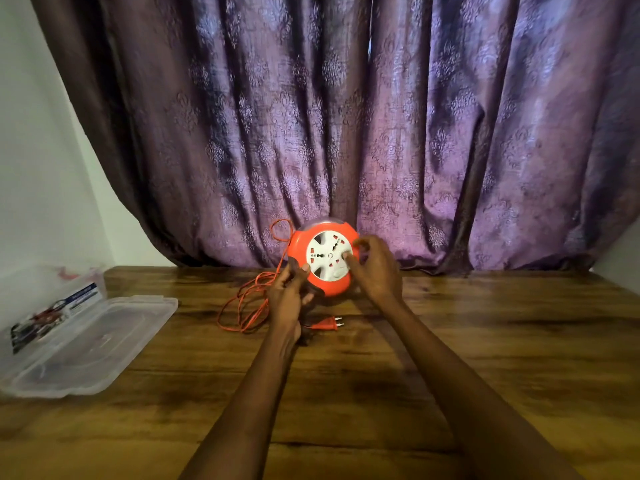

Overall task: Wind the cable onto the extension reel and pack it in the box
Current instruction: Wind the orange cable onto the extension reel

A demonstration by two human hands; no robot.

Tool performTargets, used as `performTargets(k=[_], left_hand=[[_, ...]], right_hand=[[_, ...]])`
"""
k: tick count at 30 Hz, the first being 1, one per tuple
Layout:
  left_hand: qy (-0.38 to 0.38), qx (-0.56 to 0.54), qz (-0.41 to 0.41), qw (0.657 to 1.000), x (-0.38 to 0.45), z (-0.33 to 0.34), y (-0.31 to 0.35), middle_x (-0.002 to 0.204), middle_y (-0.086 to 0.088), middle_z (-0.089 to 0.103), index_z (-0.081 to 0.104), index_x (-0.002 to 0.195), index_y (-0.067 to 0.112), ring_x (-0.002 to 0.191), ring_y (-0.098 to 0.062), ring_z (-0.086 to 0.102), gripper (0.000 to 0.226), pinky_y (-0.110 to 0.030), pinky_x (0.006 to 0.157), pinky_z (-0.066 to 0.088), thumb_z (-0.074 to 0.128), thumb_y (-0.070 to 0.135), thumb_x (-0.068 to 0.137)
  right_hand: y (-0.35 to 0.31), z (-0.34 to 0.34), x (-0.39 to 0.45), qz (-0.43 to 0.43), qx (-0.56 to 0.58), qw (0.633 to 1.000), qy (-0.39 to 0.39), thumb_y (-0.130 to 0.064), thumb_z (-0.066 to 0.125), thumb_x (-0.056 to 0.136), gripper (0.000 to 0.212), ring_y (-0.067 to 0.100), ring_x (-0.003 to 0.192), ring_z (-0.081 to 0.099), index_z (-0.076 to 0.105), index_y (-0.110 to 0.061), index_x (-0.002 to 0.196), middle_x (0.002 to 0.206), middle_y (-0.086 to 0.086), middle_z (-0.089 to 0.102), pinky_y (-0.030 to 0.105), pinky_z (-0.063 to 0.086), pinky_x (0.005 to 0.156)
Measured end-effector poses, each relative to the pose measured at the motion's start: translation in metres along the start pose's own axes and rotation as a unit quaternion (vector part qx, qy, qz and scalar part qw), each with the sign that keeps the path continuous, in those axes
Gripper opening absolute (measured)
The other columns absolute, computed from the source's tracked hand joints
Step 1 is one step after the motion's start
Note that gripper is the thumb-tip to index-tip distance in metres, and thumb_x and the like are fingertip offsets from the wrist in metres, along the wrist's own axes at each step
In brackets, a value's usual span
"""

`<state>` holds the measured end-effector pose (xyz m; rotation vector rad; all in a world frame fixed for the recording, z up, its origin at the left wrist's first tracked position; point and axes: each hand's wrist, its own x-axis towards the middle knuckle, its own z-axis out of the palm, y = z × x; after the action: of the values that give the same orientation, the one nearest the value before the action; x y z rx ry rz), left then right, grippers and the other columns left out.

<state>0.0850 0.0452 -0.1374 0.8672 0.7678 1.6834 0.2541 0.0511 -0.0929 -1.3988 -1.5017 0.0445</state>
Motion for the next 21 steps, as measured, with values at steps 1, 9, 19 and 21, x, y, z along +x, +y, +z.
performTargets(k=[1,9,19,21], left_hand=[[-0.001,-0.002,-0.009,1.0,0.0,-0.001,0.001,0.114,-0.011,0.074,0.07,0.121,0.015,0.084,-0.018,0.062,0.035,-0.023,0.053,0.051,0.075,0.022,0.087],[0.004,0.046,-0.004,0.999,-0.007,0.003,0.003,0.093,-0.006,0.071,0.07,0.111,0.014,0.074,-0.015,0.064,0.025,-0.026,0.056,0.058,0.065,0.033,0.096],[0.052,-0.083,0.029,0.995,-0.011,0.003,0.026,0.102,-0.008,0.07,0.065,0.109,0.007,0.076,-0.014,0.066,0.019,-0.024,0.068,0.06,0.049,0.018,0.104],[0.067,-0.136,0.017,0.988,-0.011,0.004,0.03,0.091,-0.007,0.075,0.064,0.101,0.008,0.079,-0.015,0.069,0.018,-0.024,0.073,0.059,0.049,0.017,0.104]], right_hand=[[0.004,-0.001,0.003,0.002,0.044,0.999,-0.002,-0.041,0.072,0.084,0.044,0.017,0.097,0.061,0.055,-0.025,0.121,0.118,-0.002,0.06,0.032,0.052,0.08],[0.027,-0.008,0.003,0.174,0.412,0.885,-0.129,-0.027,0.072,0.089,0.027,0.019,0.073,0.069,0.064,-0.014,0.112,0.1,0.009,0.073,0.028,0.054,0.041],[0.045,-0.014,0.003,0.175,0.321,0.93,-0.018,-0.023,0.077,0.085,0.037,0.028,0.093,0.066,0.056,-0.019,0.116,0.109,0.008,0.065,0.055,0.058,0.07],[0.045,-0.016,0.001,0.185,0.326,0.927,0.004,-0.023,0.076,0.086,0.036,0.031,0.089,0.065,0.055,-0.021,0.115,0.11,0.011,0.063,0.048,0.059,0.064]])
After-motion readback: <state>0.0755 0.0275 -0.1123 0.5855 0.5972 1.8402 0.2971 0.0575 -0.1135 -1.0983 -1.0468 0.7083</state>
